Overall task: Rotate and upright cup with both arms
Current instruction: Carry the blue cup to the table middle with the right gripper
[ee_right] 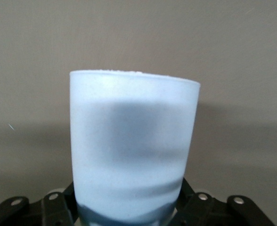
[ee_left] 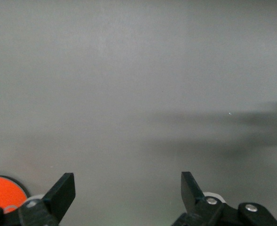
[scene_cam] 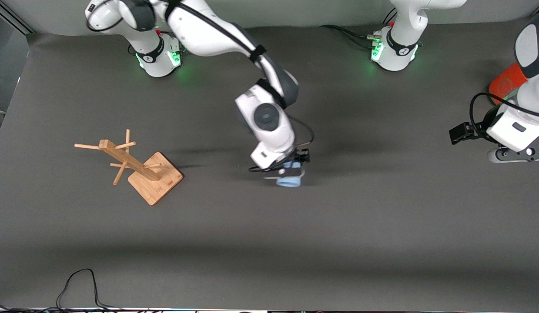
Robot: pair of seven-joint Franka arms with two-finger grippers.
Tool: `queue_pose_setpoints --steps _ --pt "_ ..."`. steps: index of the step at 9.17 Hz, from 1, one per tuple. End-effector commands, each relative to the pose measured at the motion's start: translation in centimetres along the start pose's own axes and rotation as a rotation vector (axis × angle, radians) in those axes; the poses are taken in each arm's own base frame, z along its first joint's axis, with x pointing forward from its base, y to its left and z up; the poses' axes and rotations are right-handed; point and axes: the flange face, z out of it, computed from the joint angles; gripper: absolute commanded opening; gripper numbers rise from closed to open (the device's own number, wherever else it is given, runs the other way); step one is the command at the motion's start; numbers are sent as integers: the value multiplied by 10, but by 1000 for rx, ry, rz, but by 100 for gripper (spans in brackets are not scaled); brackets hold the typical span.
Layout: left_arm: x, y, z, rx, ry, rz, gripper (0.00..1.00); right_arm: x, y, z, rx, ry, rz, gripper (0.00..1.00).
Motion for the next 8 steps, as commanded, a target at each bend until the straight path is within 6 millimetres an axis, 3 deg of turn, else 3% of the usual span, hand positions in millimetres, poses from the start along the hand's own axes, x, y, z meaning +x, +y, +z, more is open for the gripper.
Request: queue_pose_setpoints --steps 1,3,4,5,6,8 --pt "-3 -7 13 -28 -22 -25 100 -28 -33 56 -78 93 -164 41" --pt "6 -10 48 -68 -135 -196 100 -39 -34 76 -156 125 -282 48" --pt "7 -14 46 -78 -134 -218 100 -41 -35 77 -187 134 -356 49" --pt "6 -21 45 -92 -143 -267 100 -38 -33 72 -225 141 -443 61" --pt "9 -18 49 -94 -156 -409 100 -39 -32 67 -263 125 -469 100" --pt "21 -4 47 -144 -192 -611 100 -39 -36 31 -264 95 -449 100"
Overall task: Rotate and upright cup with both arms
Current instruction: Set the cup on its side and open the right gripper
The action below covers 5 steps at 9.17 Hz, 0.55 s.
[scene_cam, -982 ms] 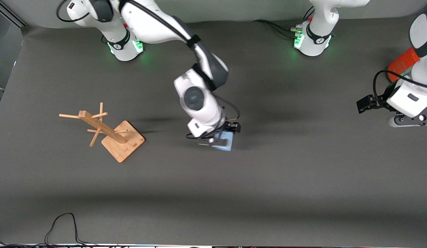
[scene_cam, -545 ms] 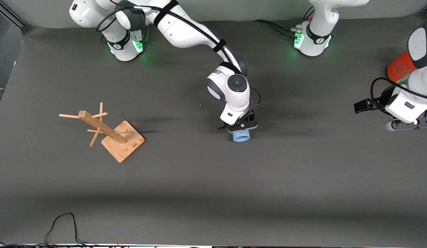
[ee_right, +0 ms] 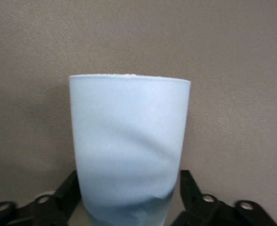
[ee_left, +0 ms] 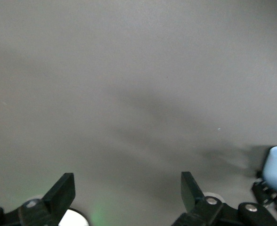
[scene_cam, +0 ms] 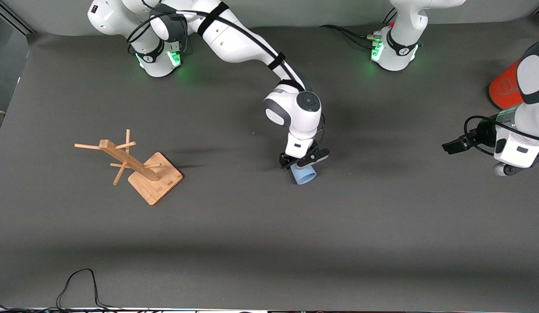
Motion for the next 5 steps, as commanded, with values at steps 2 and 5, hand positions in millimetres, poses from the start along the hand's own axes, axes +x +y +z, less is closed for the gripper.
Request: queue_pose_setpoints --steps 2,5 --pt "8 47 9 -11 -73 -334 100 3 24 -76 -9 -69 8 100" --pt "29 112 57 71 -215 -581 100 -10 113 -177 54 -90 102 100"
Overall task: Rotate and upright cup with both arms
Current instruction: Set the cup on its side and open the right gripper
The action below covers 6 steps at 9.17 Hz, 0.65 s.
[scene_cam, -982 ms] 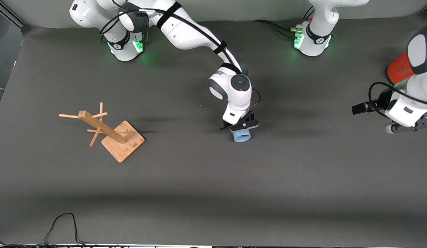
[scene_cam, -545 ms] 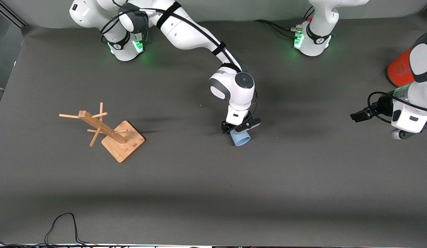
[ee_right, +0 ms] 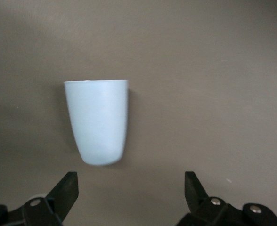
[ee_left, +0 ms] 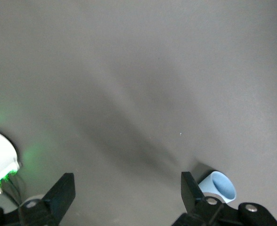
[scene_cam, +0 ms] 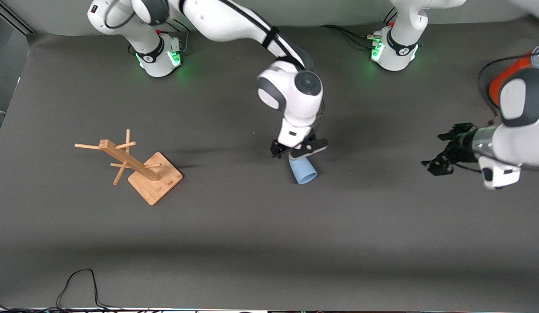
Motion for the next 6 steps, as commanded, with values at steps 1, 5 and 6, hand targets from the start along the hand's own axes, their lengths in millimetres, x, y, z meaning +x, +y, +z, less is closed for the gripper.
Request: queue_pose_setpoints --steps 1,5,6 --pt "-14 63 39 88 -46 -187 100 -27 100 -78 56 -26 76 100" --pt "-75 130 95 128 -84 -427 100 -51 254 -162 75 -126 134 100" --pt "-82 152 110 101 -98 -480 100 -55 293 -178 93 -127 138 100"
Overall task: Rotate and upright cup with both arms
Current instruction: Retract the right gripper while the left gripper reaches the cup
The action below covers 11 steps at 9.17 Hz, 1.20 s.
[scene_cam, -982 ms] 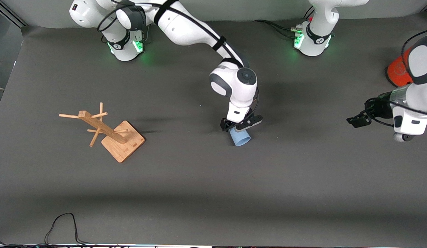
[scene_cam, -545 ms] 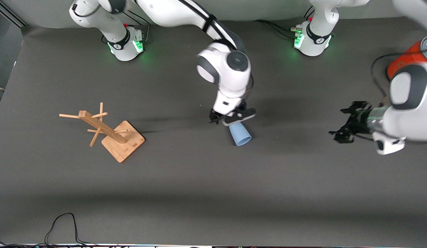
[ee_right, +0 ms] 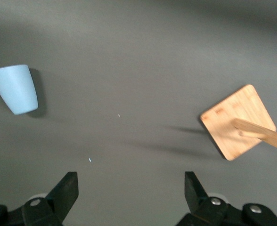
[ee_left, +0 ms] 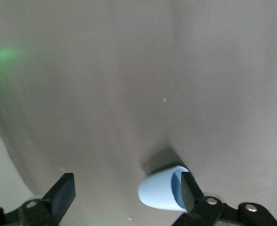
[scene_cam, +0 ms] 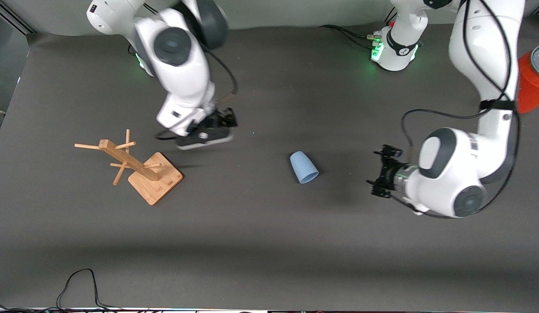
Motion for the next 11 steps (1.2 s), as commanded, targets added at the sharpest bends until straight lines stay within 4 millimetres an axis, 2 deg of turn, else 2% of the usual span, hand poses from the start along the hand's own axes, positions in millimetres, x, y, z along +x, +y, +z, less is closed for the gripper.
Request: queue_pose_setpoints --steps 1,3,4,5,6,7,8,9,11 --pt "-21 41 21 -55 -64 -125 100 -8 65 -30 26 1 -8 100" --pt "-45 70 80 -63 -130 -158 100 -16 120 -54 62 -14 14 100" --pt "-63 75 111 -42 -119 -161 100 -20 143 -63 78 -14 45 100" --pt "-72 76 139 0 -104 -161 100 -25 159 -68 88 -30 65 100" --pt "-80 74 163 59 -128 -166 98 -26 166 -73 71 -27 70 100" --pt "-92 70 176 94 -131 -176 77 -24 176 -73 57 -25 93 100" --pt "-93 68 181 115 -130 -192 23 -25 184 -68 60 -40 97 100" --pt "-94 67 181 129 -132 -190 0 -27 202 -68 62 -63 124 100" --pt "-90 66 179 140 -134 -181 0 -33 227 -71 71 -73 124 100"
